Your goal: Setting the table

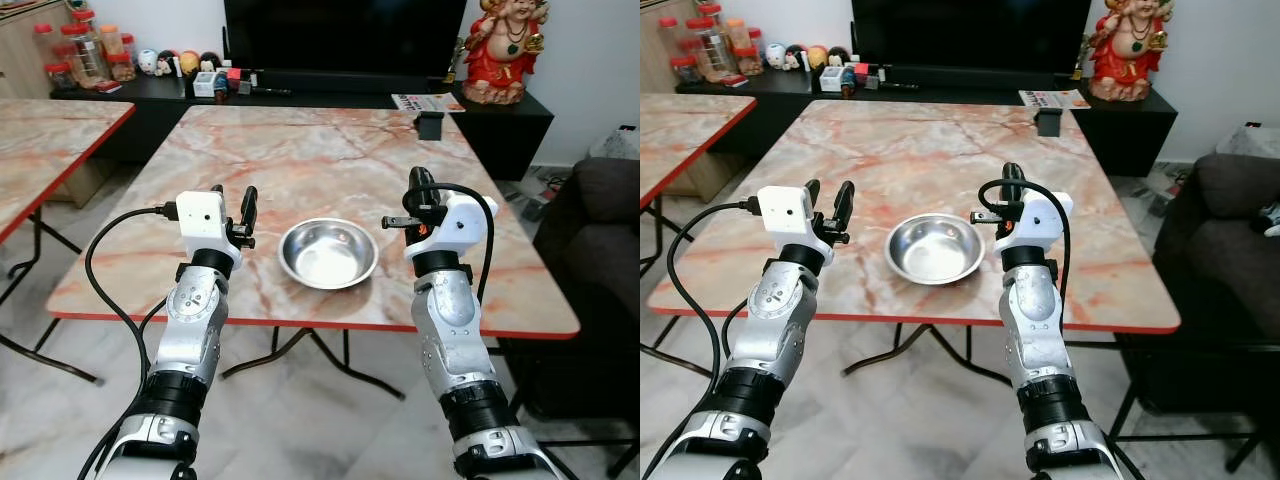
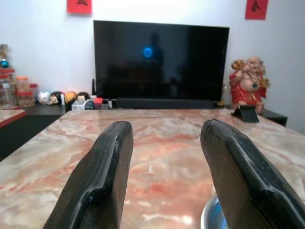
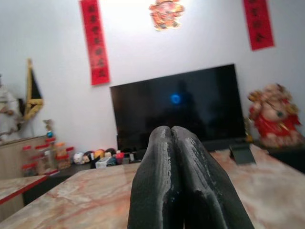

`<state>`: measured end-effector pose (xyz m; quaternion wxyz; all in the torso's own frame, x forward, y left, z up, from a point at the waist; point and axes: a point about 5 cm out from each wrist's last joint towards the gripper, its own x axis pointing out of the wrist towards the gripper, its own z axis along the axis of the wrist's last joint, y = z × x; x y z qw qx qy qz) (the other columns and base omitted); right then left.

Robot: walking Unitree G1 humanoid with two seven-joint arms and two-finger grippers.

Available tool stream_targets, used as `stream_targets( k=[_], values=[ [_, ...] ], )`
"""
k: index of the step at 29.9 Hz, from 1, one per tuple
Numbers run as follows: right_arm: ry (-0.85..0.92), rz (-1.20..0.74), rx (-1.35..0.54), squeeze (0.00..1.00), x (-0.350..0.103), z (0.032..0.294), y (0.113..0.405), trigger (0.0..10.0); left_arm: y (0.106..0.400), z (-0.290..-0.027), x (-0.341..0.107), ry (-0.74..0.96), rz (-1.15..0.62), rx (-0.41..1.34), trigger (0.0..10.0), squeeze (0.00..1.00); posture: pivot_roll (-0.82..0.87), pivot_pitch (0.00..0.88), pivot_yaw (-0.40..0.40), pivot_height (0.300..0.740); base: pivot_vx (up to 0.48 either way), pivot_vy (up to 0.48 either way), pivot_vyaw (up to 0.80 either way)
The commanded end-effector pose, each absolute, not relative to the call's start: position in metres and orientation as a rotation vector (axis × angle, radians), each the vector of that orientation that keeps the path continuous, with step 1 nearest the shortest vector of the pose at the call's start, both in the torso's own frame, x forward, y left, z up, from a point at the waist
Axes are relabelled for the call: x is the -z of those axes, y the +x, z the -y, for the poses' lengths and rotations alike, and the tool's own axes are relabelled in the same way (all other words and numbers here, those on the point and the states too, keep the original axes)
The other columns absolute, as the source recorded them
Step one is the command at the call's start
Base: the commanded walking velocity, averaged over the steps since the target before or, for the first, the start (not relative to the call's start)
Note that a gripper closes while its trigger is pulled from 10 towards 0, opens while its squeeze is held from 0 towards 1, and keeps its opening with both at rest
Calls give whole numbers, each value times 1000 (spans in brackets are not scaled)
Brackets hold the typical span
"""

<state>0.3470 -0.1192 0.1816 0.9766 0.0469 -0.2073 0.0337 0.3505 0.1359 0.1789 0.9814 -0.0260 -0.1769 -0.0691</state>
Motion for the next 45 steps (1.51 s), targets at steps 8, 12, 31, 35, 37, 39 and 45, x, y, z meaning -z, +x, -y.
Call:
stream_targets(
  k=[8, 12, 31, 35, 37, 39, 45],
  values=[
    [106, 401, -60, 0, -177, 119, 346, 10000, 349, -112, -190, -51, 398, 213, 10000, 0, -14, 3, 17, 740, 0, 480, 0],
    [133, 397, -69, 0, -177, 115, 346, 10000, 348, -109, -192, -41, 408, 218, 10000, 0, -2, 13, 23, 740, 0, 480, 0],
    [140, 367, -93, 0, -175, 107, 348, 10000, 349, -116, -196, -42, 408, 186, 10000, 0, 29, 66, 15, 740, 0, 480, 0],
    [145, 384, -97, 0, -175, 105, 346, 10000, 348, -119, -196, -37, 406, 177, 10000, 0, 32, 82, 16, 740, 0, 480, -591],
    [143, 382, -99, 0, -175, 105, 346, 10000, 348, -120, -195, -37, 402, 171, 10000, 0, 31, 85, 16, 740, 0, 480, 0],
    [146, 380, -102, 0, -175, 104, 346, 10000, 347, -121, -194, -37, 400, 166, 10000, 0, 32, 87, 16, 740, 0, 480, 0],
    [147, 383, -106, 0, -175, 103, 345, 10000, 347, -122, -194, -40, 398, 162, 10000, 0, 36, 94, 16, 740, 0, 480, 0]
  ],
)
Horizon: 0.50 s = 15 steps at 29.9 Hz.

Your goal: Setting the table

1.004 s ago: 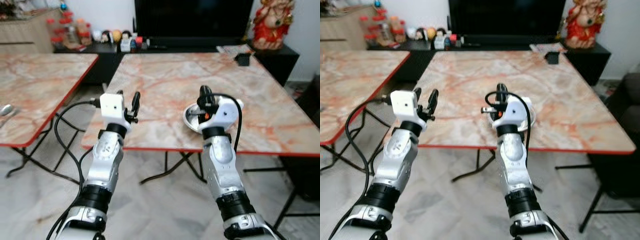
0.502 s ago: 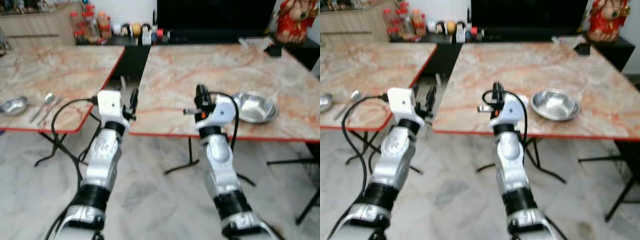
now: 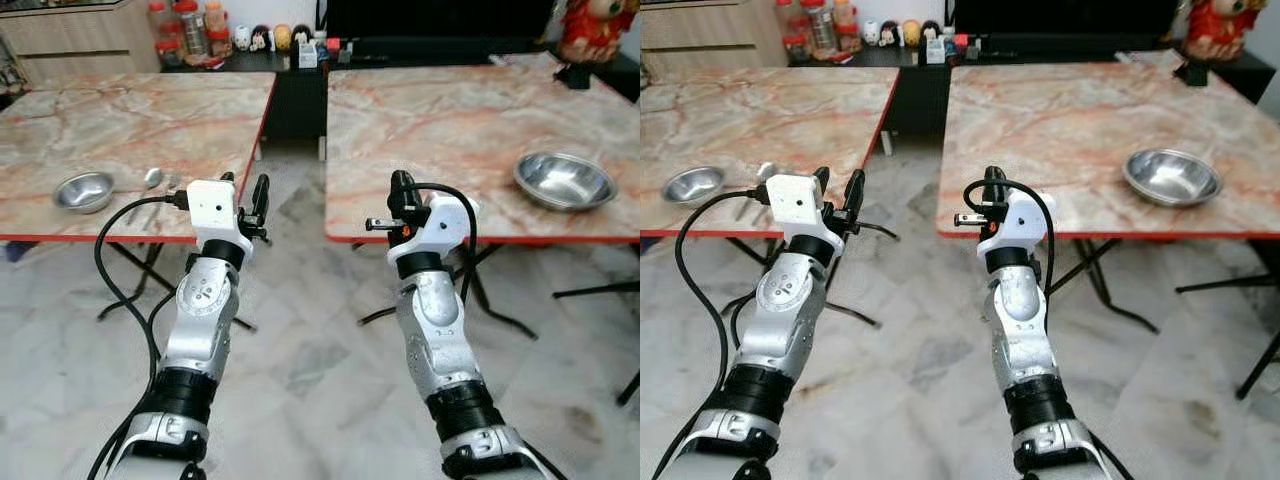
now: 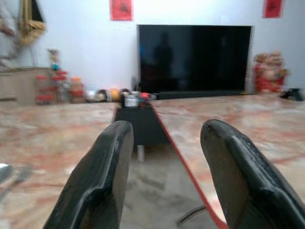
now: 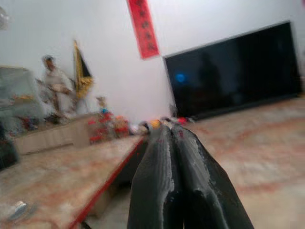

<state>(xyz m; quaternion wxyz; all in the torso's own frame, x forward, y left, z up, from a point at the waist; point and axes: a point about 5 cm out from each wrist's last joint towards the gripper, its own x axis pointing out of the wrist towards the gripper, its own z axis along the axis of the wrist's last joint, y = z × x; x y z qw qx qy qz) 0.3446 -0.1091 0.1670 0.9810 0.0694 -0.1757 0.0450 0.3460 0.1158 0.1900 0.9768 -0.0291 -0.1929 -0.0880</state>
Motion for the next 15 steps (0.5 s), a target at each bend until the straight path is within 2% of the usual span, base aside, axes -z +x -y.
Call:
stream_targets(
  k=[1, 15],
  values=[
    [147, 383, -106, 0, -175, 103, 345, 10000, 347, -122, -194, -39, 398, 161, 10000, 0, 36, 94, 16, 740, 0, 480, 0],
    [150, 380, -118, 0, -177, 103, 347, 10000, 346, -123, -194, -45, 394, 151, 10000, 0, 41, 95, 4, 740, 0, 480, 0]
  ],
)
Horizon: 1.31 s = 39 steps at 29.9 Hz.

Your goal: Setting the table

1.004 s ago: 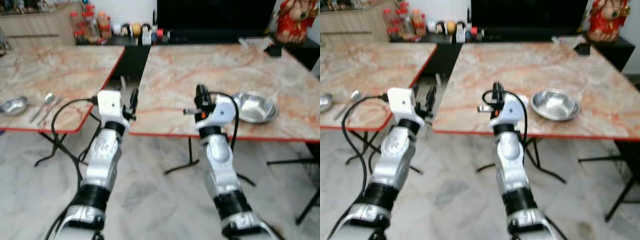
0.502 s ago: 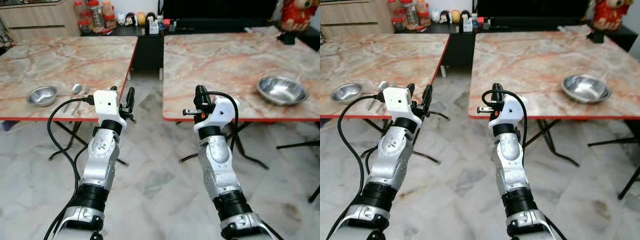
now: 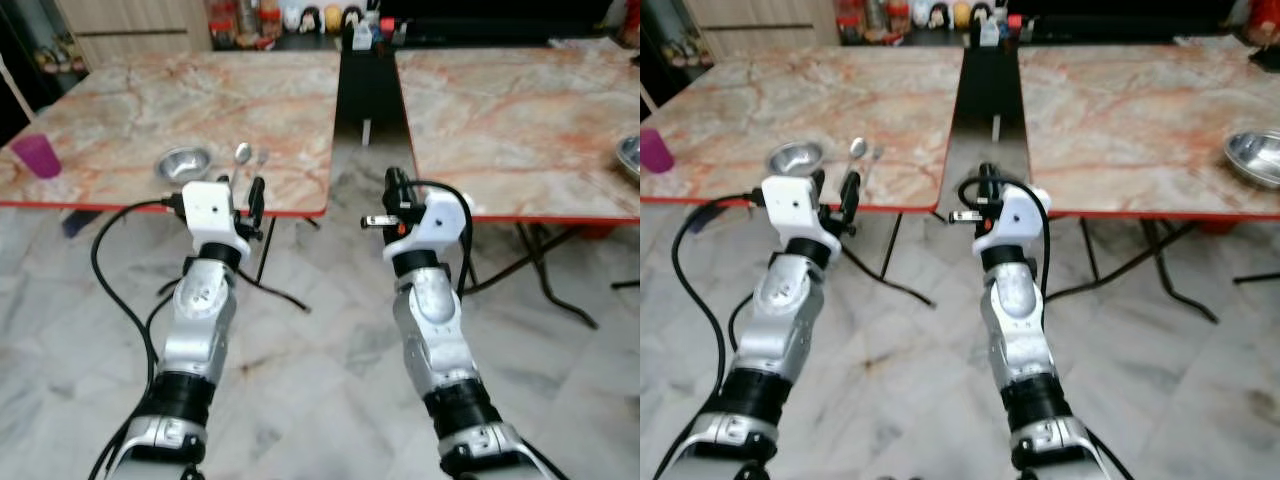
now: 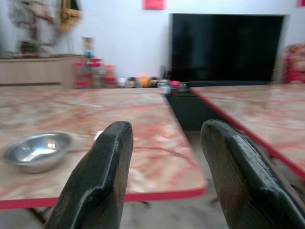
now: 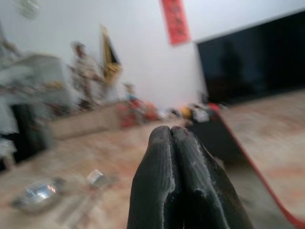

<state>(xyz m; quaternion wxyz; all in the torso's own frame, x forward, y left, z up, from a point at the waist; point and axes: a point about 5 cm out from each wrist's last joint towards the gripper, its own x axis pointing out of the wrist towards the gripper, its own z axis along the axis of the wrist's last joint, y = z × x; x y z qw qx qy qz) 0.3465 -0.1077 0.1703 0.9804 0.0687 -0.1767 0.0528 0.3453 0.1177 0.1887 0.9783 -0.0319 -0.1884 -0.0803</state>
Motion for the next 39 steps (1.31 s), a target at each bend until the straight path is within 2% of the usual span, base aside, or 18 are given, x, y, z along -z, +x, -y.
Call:
stream_targets(
  k=[1, 11, 24, 39],
  values=[
    [149, 381, -119, 0, -177, 103, 347, 10000, 346, -123, -194, -45, 394, 151, 10000, 0, 41, 95, 4, 740, 0, 480, 0],
    [143, 391, -131, 0, -179, 102, 347, 10000, 346, -124, -194, -58, 397, 136, 10000, 0, 42, 93, -6, 740, 0, 469, 0],
    [143, 390, -148, 0, -179, 99, 347, 10000, 343, -123, -193, -77, 405, 150, 10000, 0, 45, 71, -18, 740, 0, 0, 0],
    [125, 398, -180, 0, -181, 94, 347, 10000, 342, -121, -192, -87, 406, 151, 10000, 0, 48, 69, -28, 740, 342, 0, 0]
  ],
)
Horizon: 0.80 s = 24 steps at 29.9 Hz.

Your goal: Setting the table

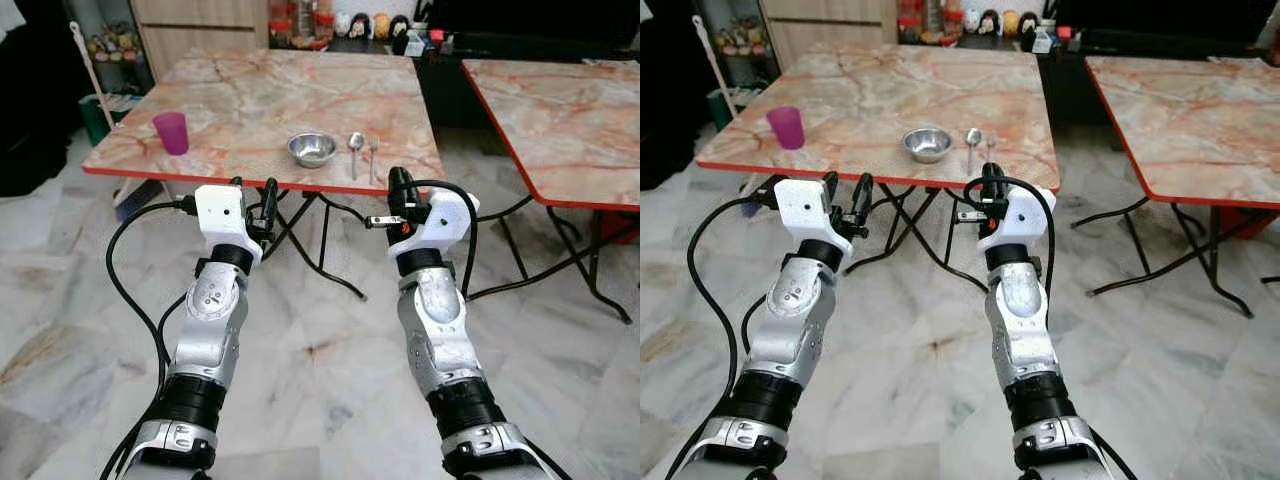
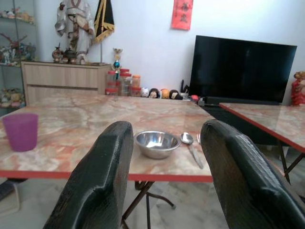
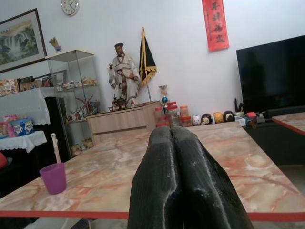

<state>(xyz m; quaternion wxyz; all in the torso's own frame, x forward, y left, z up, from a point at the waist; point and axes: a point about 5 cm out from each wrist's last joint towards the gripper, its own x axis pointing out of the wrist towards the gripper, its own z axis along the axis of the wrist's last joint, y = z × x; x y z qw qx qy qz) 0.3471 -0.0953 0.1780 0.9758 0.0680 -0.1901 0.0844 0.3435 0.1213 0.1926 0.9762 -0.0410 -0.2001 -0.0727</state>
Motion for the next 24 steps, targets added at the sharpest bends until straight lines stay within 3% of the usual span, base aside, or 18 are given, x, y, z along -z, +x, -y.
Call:
stream_targets(
  k=[1, 6, 24],
  values=[
    [118, 402, -181, 0, -182, 94, 347, 10000, 342, -121, -193, -87, 406, 150, 10000, 0, 47, 77, -29, 740, 398, 0, 0],
    [77, 414, -197, 0, -181, 94, 344, 10000, 341, -123, -190, -86, 399, 143, 10000, 0, 42, 95, -31, 740, 400, 0, 410],
    [82, 400, -212, 0, -179, 89, 344, 10000, 340, -124, -192, -88, 406, 146, 10000, 0, 48, 110, -38, 740, 407, 0, 0]
  ],
)
